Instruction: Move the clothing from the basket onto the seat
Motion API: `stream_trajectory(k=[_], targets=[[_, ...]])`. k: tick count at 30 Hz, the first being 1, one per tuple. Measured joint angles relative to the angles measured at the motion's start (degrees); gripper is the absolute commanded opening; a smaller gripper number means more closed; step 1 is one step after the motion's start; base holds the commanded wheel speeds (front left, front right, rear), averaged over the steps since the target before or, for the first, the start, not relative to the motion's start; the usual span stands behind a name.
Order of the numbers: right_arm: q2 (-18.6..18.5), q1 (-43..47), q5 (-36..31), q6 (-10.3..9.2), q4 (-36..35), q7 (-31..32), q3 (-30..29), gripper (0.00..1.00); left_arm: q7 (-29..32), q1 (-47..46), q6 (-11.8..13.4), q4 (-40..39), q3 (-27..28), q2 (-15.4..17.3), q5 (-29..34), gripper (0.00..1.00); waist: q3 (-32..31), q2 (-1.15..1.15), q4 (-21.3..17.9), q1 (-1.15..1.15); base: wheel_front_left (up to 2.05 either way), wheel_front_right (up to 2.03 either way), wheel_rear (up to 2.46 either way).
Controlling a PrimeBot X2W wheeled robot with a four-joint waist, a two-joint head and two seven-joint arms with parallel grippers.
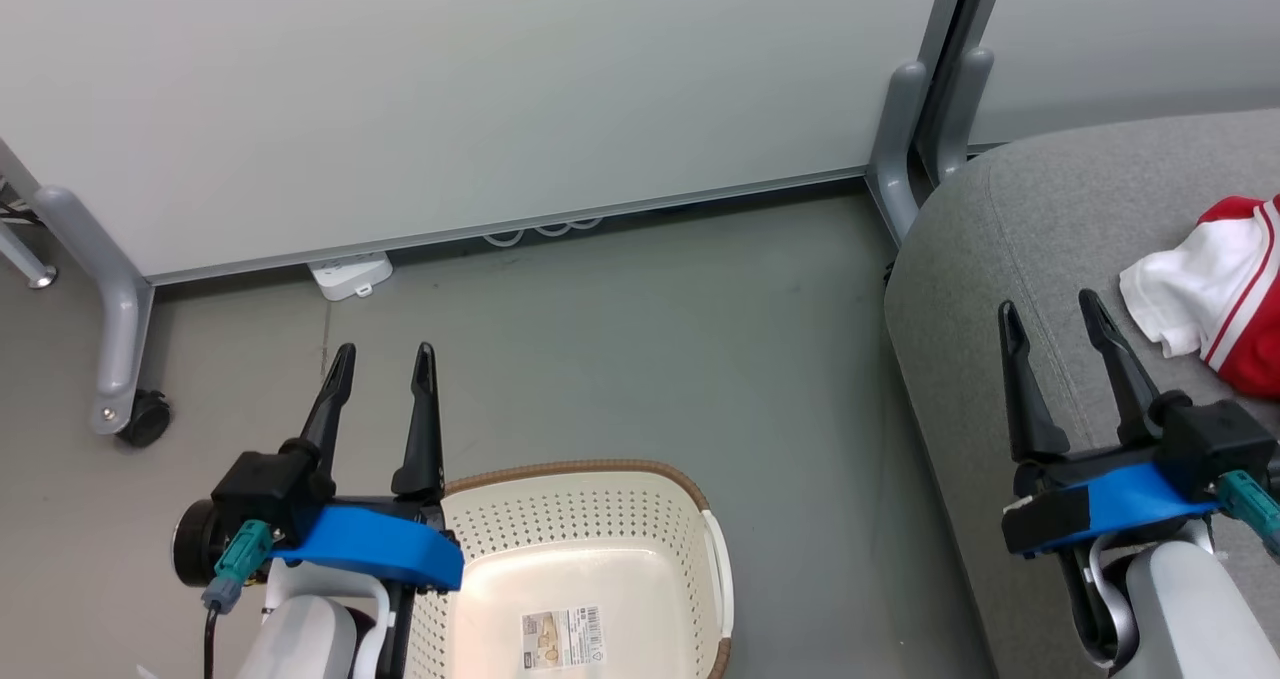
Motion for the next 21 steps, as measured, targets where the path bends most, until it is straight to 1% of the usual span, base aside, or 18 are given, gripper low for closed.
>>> stream_trajectory(k=[11,21], targets=[[1.1,6.2,0.3,0.00,0.8,0.0,-1.3,1.00,0.0,6.5,-3.4,-0.1,4.9,-2.1,3.4,1.00,-4.7,0.00,1.4,0.00,0.00,0.00,0.00],[2.0,8.8,0.8,0.00,1.1,0.0,-1.8,1.00,0.0,9.0,-4.7,-1.0,7.4,-2.9,5.1,1.00,-6.3,0.00,1.8,0.00,0.00,0.00,0.00]])
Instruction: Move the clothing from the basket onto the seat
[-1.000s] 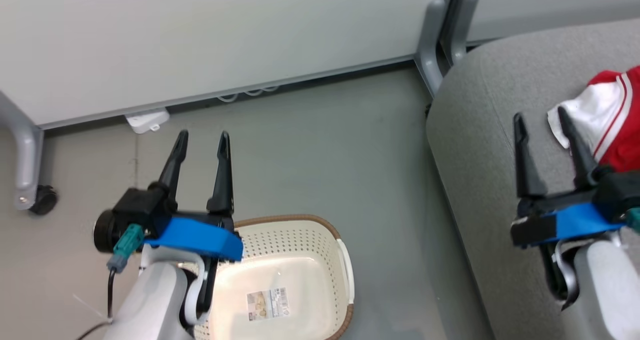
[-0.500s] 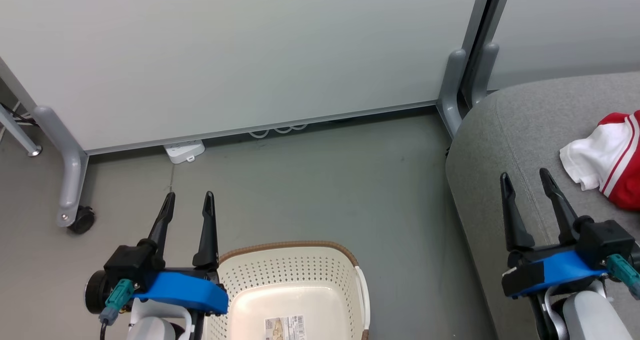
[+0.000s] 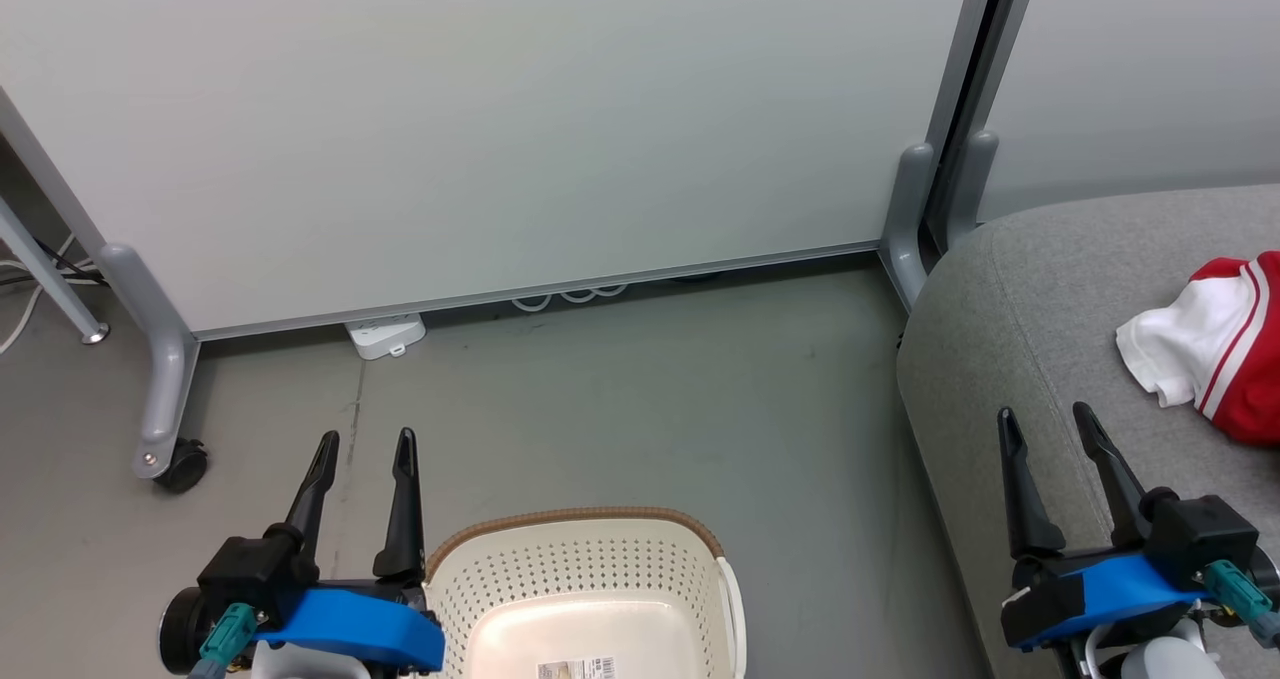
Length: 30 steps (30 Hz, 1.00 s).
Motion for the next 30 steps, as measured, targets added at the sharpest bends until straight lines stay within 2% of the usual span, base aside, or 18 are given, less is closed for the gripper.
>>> stream_trajectory(k=[22,23,30], targets=[[0.7,0.5,0.5,0.00,1.4,0.0,0.1,1.00,0.0,0.7,0.0,-0.5,1.0,-0.2,0.5,1.00,0.0,0.00,-0.1,0.01,0.00,0.00,0.00],[0.7,0.5,0.5,0.00,1.5,0.0,0.1,0.00,0.0,0.8,0.0,-0.3,1.0,-0.2,0.5,0.00,0.0,0.00,0.0,0.01,0.00,0.00,0.00],[1.3,2.1,2.5,0.01,4.3,1.1,-0.1,0.00,1.2,3.0,0.0,2.6,1.1,-0.5,-1.5,0.00,0.0,0.00,-0.1,0.01,0.00,0.00,0.00]])
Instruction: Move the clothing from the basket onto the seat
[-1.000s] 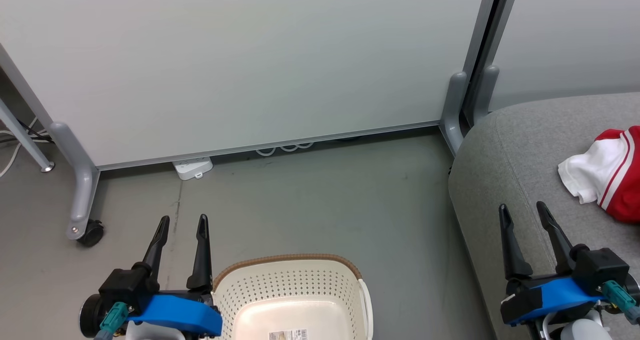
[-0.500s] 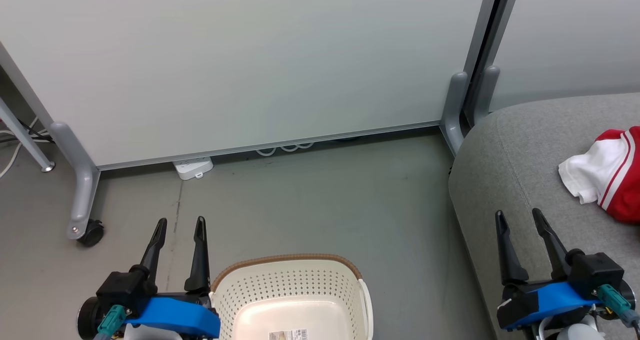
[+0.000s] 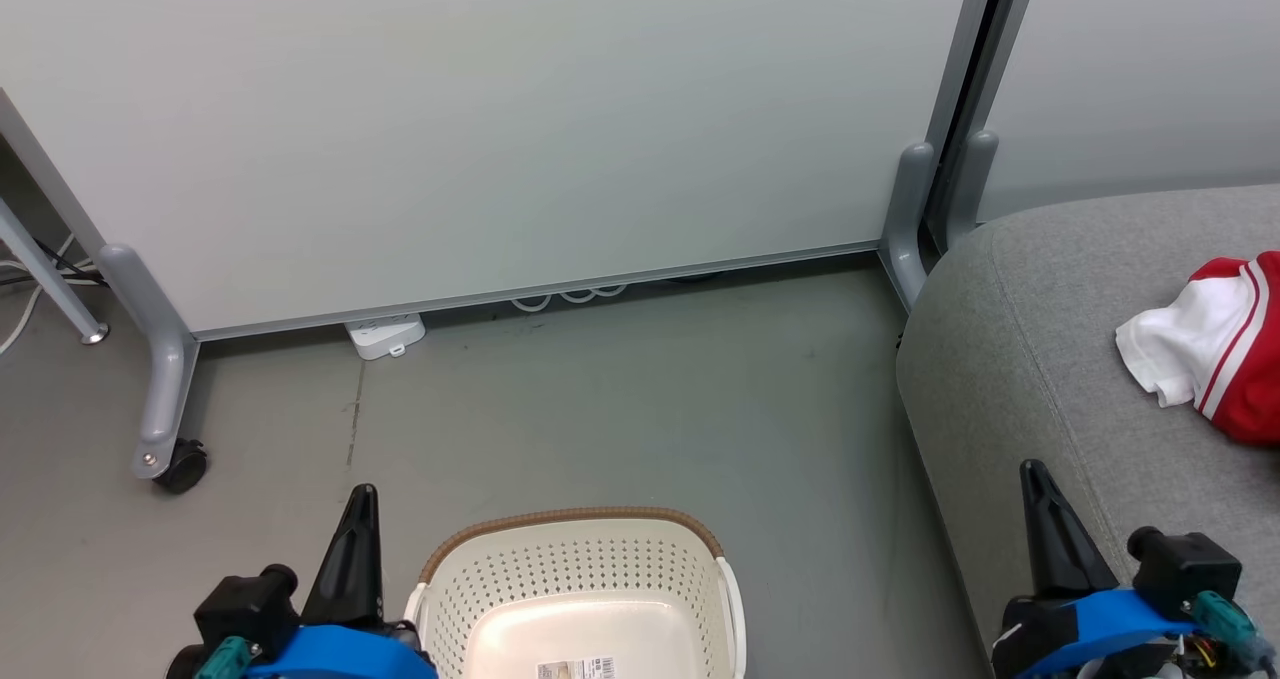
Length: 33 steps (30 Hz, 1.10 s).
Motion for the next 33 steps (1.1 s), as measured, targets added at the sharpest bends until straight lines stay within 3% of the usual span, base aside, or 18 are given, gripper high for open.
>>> stream_trajectory(k=[13,33], targets=[[0.8,0.0,15.2,0.00,-1.2,3.6,-1.0,0.00,3.7,0.0,-1.0,-0.8,2.1,0.0,-14.2,0.00,0.0,0.00,0.1,0.00,0.00,0.00,0.00],[1.7,-0.1,33.1,-0.01,-2.7,8.1,-2.4,0.00,8.2,0.0,-2.2,-1.8,4.9,0.0,-31.1,0.00,0.0,0.00,0.1,0.00,0.00,0.00,0.00]])
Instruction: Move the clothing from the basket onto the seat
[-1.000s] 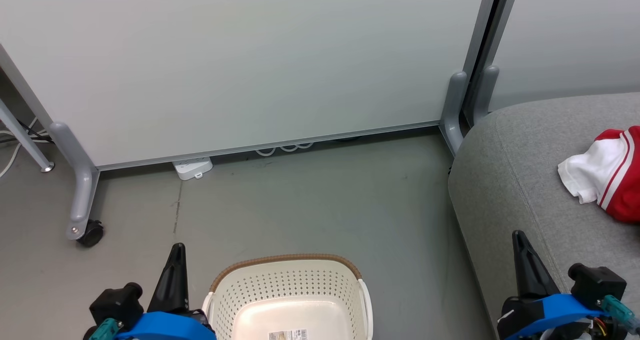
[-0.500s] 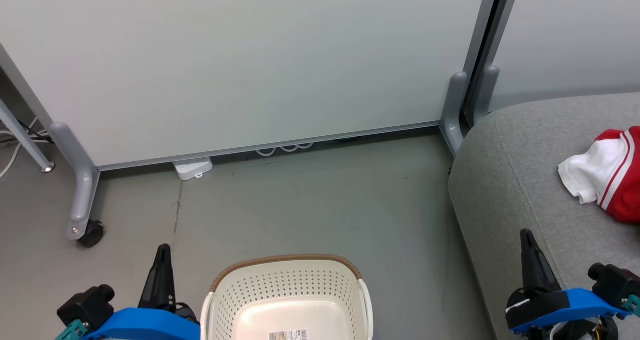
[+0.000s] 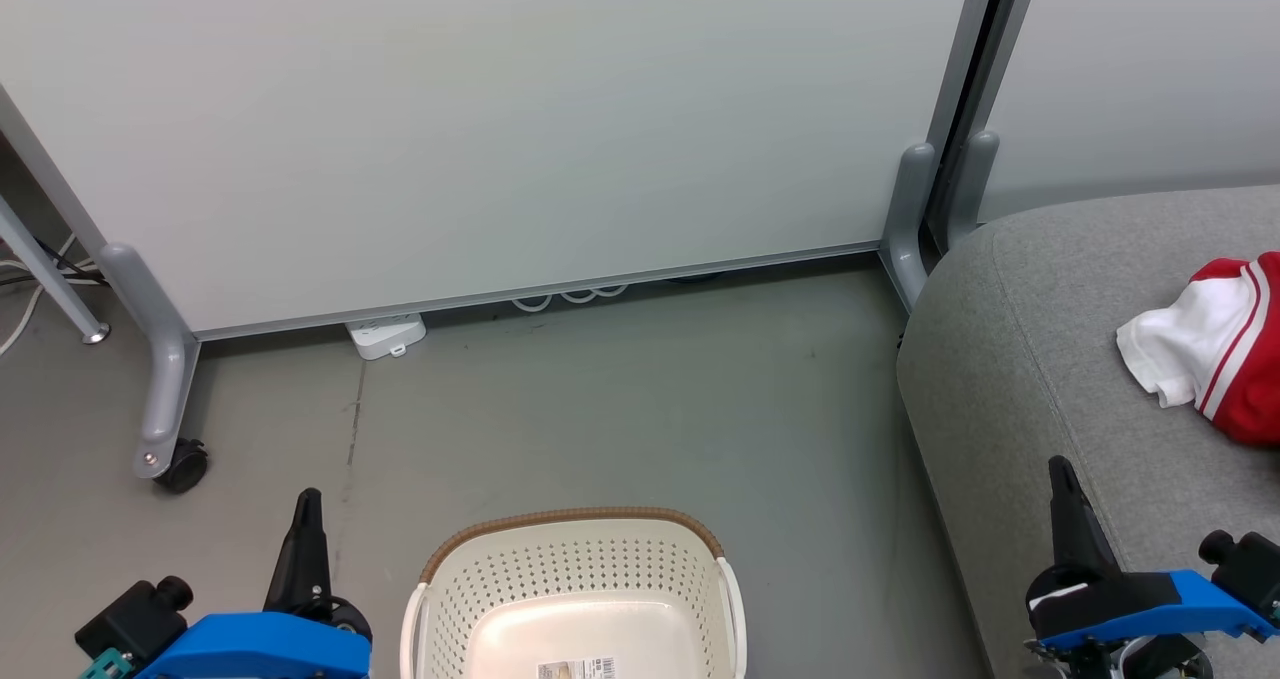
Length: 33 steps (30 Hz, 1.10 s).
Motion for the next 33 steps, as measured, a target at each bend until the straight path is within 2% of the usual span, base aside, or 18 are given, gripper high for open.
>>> stream_trajectory(k=[33], targets=[[1.3,-0.3,22.3,-0.01,-1.8,5.8,-1.8,0.00,5.6,0.0,-1.6,-1.3,3.4,0.0,-21.1,0.00,0.0,0.00,0.1,0.00,0.00,0.00,0.00]])
